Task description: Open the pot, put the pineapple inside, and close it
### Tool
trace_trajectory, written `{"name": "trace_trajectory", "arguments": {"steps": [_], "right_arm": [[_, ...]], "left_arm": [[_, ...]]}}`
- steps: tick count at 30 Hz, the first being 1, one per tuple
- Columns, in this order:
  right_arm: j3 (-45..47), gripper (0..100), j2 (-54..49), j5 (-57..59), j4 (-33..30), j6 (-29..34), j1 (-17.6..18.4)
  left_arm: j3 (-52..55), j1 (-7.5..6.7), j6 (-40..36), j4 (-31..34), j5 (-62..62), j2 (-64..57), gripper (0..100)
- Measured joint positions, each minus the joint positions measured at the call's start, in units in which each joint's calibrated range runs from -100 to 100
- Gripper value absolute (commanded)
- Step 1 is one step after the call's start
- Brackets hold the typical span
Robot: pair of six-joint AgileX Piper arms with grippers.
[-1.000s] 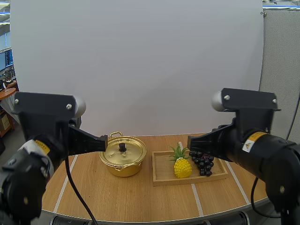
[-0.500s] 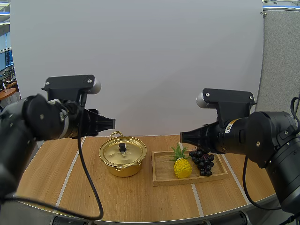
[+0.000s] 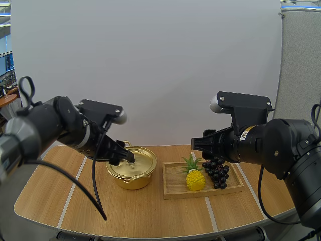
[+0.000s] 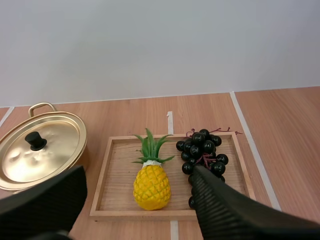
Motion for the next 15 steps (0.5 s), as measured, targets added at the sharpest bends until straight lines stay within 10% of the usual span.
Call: {"name": "trace_trajectory", "arguments": {"steps": [7,15], "right_arm": [[0.0,100,0.0,0.0,0.9,0.0,0.0],[0.0,100,0.0,0.0,1.0,0.0,0.0]], "left_arm": [[-6.6,-0.19,14.5,-9.1,5.6,11.0,100],[-17.0,-4.01,17.4,-8.8,6.3,26.6,100]]}}
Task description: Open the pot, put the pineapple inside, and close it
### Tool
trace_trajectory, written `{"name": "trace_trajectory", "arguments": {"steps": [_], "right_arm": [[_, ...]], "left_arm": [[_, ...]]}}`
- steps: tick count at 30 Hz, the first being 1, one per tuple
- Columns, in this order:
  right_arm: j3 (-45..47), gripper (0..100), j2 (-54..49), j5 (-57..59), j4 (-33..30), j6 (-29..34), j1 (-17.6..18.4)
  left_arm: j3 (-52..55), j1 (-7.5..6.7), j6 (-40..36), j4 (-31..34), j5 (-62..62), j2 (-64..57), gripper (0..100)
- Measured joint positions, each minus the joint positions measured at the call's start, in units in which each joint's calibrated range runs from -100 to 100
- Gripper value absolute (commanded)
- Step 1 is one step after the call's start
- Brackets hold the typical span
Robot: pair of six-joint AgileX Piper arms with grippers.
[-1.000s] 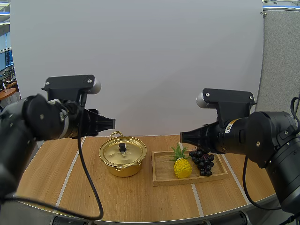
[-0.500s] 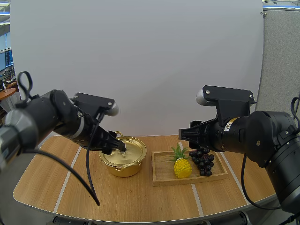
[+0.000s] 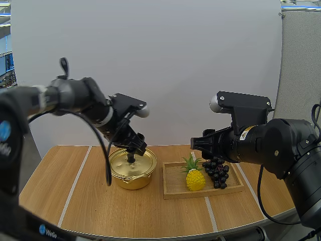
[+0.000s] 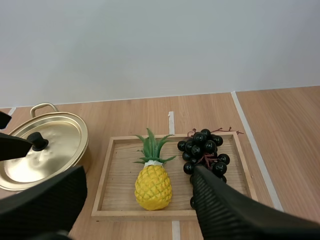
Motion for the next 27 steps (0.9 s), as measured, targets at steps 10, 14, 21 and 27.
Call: {"name": "trace_trajectory", "arguments": {"steps": [10,14,21,27], "right_arm": [[0.0,100,0.0,0.0,0.0,0.0,0.0],[0.0,100,0.0,0.0,0.0,0.0,0.0],[0.0,100,0.0,0.0,0.0,0.0,0.0],[0.0,100,0.0,0.0,0.0,0.0,0.0]], "left_arm": [[-9.2,-0.75,0.0,4.9,-0.2,14.7,100],[-10.3,-0.81,-0.1,6.4,-0.3,16.5,100],[-12.6,-0.81,-0.4,7.7,-0.8,20.2,100],[-13.1,-0.81,-0.4,7.7,-1.1,22.7,100]]}}
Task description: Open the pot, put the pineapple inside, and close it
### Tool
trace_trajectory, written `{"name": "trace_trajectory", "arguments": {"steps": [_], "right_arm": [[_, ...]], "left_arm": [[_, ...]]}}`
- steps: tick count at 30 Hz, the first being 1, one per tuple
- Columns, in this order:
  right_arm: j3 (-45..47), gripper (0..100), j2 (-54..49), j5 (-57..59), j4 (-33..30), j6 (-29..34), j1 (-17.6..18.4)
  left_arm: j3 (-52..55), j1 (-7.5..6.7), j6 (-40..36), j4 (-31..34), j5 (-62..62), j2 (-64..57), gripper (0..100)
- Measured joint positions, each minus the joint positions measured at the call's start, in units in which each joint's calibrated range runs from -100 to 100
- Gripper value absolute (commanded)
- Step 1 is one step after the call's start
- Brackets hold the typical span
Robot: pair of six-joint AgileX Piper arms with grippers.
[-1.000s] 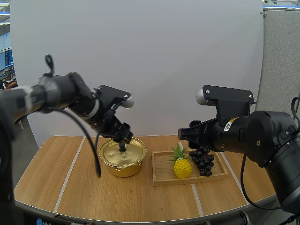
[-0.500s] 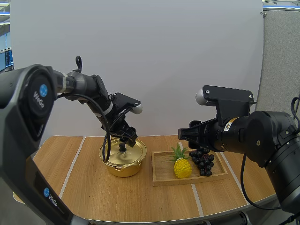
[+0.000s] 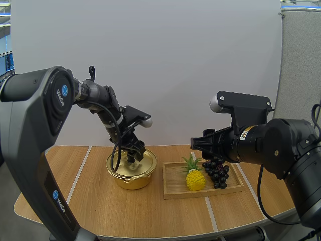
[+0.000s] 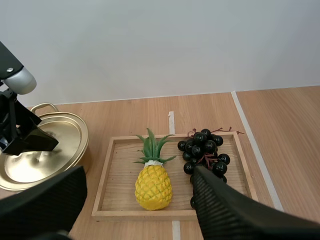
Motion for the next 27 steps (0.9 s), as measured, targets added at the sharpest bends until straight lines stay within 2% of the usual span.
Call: {"name": "trace_trajectory", "arguments": {"steps": [5,8,10,15,18,27], "right_arm": [[0.0,100,0.0,0.0,0.0,0.0,0.0],[0.0,100,0.0,0.0,0.0,0.0,0.0],[0.0,100,0.0,0.0,0.0,0.0,0.0],[0.0,100,0.0,0.0,0.0,0.0,0.0],[0.0,100,0.0,0.0,0.0,0.0,0.0],[0.0,100,0.0,0.0,0.0,0.0,0.0]], "left_arm": [[0.0,0.00,0.0,0.1,0.0,1.3,100],[0.0,0.00,-1.1,1.5,-0.2,1.3,65],[0.0,0.00,-1.9,2.3,-0.2,1.3,48],[-0.1,0.00,-2.3,2.7,0.2,1.3,21],[-0.1,-0.17,-3.4,2.4,1.9,1.3,1],[-0.4,-0.17,-4.5,2.5,2.9,0.1,0]]}}
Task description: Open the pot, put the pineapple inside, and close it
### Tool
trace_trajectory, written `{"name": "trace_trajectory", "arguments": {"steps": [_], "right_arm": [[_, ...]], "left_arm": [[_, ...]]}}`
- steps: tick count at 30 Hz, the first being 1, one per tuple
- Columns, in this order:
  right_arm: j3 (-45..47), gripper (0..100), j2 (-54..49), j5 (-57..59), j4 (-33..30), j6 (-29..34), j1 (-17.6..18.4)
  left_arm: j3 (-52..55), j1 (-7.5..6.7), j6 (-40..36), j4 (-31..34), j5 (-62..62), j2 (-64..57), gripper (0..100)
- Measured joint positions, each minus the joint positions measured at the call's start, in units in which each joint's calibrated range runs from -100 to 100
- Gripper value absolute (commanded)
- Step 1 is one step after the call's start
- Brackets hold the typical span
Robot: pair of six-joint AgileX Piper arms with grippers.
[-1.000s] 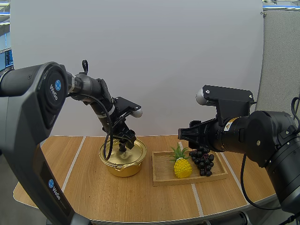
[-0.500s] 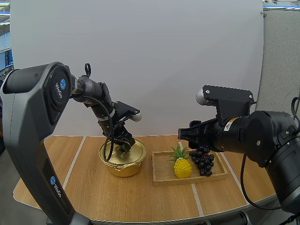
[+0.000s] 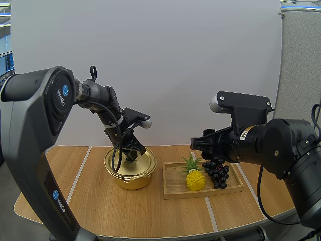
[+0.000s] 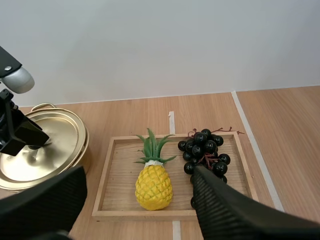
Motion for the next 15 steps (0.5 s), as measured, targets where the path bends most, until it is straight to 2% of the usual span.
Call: {"name": "trace_trajectory", "arguments": {"steps": [6,15], "right_arm": [[0.0,100,0.0,0.0,0.1,0.0,0.0],[0.0,100,0.0,0.0,0.1,0.0,0.0]], "left_arm": [[0.0,0.00,0.0,0.7,1.8,-5.8,0],[-7.1,0.00,-0.7,0.8,6.4,-18.4,0]]}}
